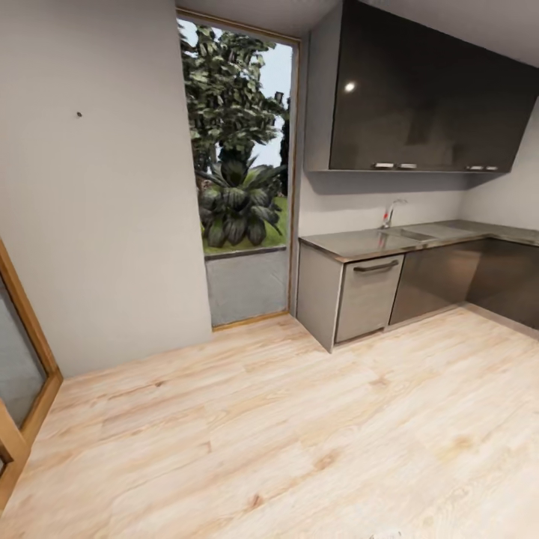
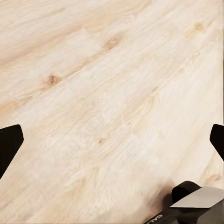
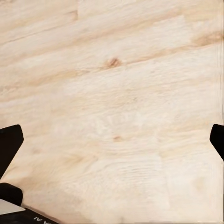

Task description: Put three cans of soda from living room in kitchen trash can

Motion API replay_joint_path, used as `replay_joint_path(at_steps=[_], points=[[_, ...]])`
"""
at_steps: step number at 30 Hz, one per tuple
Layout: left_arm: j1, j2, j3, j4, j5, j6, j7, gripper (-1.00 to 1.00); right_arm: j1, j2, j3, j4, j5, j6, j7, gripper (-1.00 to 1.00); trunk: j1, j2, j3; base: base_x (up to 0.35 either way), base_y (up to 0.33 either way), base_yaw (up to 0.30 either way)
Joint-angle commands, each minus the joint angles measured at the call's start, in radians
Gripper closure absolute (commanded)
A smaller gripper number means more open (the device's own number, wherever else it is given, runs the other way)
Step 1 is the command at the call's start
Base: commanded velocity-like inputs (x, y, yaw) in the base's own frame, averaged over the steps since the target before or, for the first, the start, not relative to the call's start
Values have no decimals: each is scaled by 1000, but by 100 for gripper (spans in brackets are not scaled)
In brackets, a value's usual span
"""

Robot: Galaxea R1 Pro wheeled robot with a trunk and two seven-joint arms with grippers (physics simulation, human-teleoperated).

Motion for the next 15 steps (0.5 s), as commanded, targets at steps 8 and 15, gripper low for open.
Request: replay_joint_path(at_steps=[8,15], points=[[0,0,0,0,0,0,0,-100,0,-1,0,0,0,0,0,-100,0,0,4,0,0,-257],[0,0,0,0,0,0,0,-100,0,-1,0,1,0,0,0,-100,0,0,7,0,0,-258]])
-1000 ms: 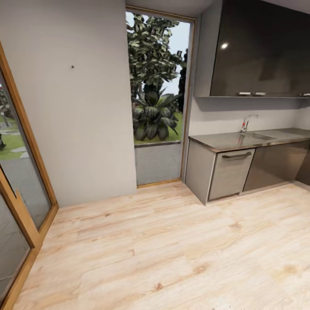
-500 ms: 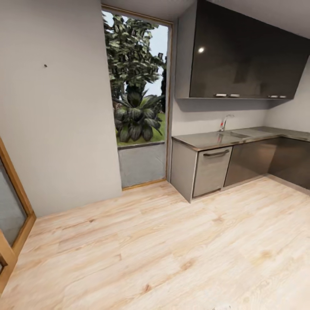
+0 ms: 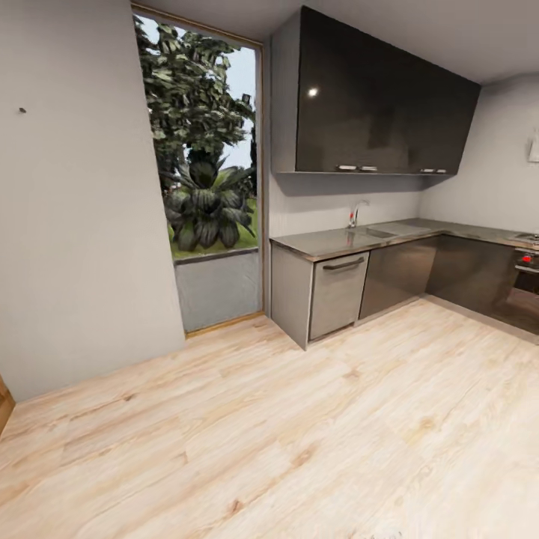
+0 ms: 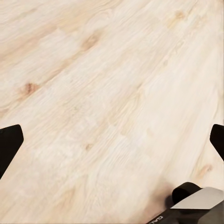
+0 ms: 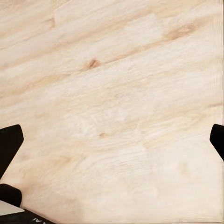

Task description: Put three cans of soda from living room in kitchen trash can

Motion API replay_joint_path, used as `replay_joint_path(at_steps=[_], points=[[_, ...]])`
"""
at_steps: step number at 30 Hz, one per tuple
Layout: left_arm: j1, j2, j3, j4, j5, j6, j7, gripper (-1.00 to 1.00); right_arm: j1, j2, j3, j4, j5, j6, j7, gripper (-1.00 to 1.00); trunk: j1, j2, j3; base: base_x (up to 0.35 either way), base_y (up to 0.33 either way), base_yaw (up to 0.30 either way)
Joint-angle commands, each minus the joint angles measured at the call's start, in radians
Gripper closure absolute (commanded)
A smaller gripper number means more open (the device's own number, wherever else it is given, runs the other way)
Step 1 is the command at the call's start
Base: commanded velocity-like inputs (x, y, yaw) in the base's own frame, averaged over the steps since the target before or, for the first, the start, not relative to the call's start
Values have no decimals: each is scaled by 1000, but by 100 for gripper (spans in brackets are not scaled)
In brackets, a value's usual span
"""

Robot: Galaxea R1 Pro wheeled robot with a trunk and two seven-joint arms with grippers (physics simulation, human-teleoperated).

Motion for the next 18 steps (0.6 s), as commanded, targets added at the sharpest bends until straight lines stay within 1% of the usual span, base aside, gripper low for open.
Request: replay_joint_path(at_steps=[1,18], points=[[0,0,0,0,0,0,0,-100,0,0,0,0,0,0,0,-100,0,0,0,0,0,-261],[0,0,0,0,0,0,0,-100,0,0,0,0,0,1,0,-100,0,0,1,0,0,-269]])
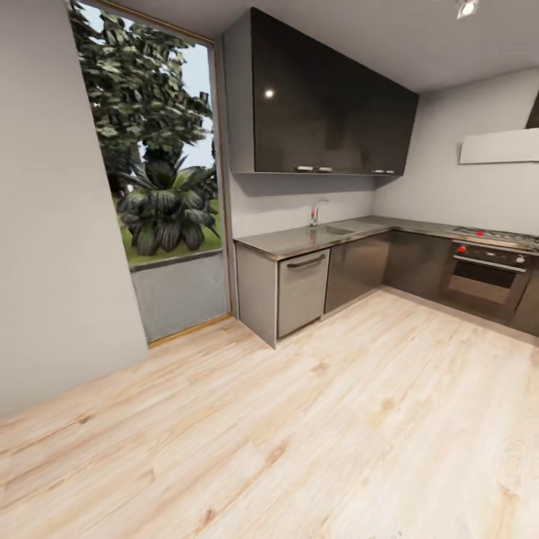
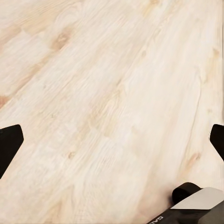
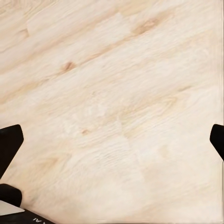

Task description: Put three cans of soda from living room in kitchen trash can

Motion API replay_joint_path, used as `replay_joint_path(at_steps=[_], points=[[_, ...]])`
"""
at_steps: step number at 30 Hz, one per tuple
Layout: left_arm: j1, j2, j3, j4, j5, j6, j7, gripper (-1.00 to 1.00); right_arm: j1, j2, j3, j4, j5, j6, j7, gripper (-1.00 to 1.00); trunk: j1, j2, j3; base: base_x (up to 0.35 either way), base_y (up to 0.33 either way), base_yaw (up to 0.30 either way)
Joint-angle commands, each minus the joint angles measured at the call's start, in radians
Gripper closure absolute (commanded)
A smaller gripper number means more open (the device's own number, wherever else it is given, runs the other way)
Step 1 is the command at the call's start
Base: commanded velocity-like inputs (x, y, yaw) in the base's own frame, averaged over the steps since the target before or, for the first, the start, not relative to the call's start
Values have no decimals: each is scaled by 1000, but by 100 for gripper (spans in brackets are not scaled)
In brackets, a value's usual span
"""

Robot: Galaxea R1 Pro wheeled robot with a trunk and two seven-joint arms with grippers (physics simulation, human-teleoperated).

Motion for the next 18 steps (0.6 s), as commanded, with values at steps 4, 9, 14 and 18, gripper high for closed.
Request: replay_joint_path(at_steps=[4,9,14,18], points=[[0,0,0,0,0,0,0,-100,0,0,1,1,0,1,0,-100,0,0,0,0,0,-286],[0,0,0,0,0,0,0,-100,0,0,0,1,0,1,0,-100,0,0,0,0,0,-288],[0,0,0,0,0,0,0,-100,0,0,0,2,0,1,0,-100,0,0,0,0,0,-289],[0,0,0,0,0,0,0,-100,0,0,0,2,0,1,0,-100,0,0,0,0,0,-290]])
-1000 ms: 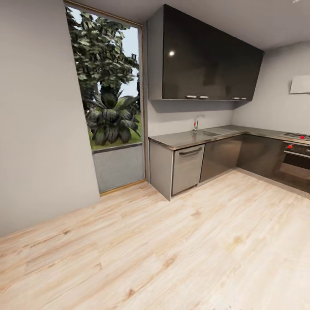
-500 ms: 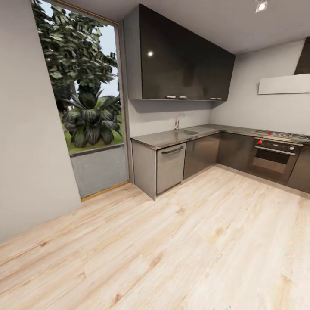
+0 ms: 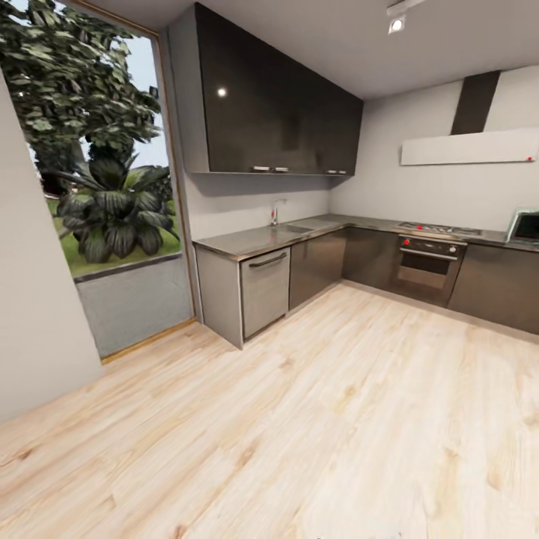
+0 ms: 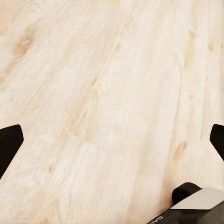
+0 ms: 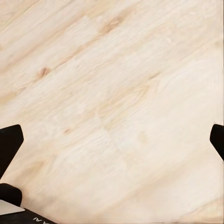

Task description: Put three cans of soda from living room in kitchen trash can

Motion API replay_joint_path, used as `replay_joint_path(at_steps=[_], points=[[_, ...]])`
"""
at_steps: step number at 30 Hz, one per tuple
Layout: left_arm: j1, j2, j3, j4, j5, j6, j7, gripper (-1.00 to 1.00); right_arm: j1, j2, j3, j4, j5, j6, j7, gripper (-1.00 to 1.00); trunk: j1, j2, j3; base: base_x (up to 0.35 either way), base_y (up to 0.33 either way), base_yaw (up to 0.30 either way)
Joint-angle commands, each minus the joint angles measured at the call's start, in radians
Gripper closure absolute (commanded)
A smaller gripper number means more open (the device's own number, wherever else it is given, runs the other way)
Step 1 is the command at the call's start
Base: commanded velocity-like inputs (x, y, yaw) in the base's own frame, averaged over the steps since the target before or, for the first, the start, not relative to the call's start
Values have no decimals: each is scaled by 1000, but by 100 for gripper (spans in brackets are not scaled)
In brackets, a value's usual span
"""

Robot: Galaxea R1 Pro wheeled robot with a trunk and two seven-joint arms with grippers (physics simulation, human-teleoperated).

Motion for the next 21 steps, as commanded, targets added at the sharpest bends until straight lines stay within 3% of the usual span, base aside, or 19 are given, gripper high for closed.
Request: replay_joint_path(at_steps=[1,21], points=[[0,0,0,0,0,0,0,-100,0,0,0,0,0,0,0,-100,0,0,0,0,0,-290],[0,0,-1,1,0,0,0,-100,0,0,0,26,0,-1,0,-100,0,0,0,0,0,-290]])
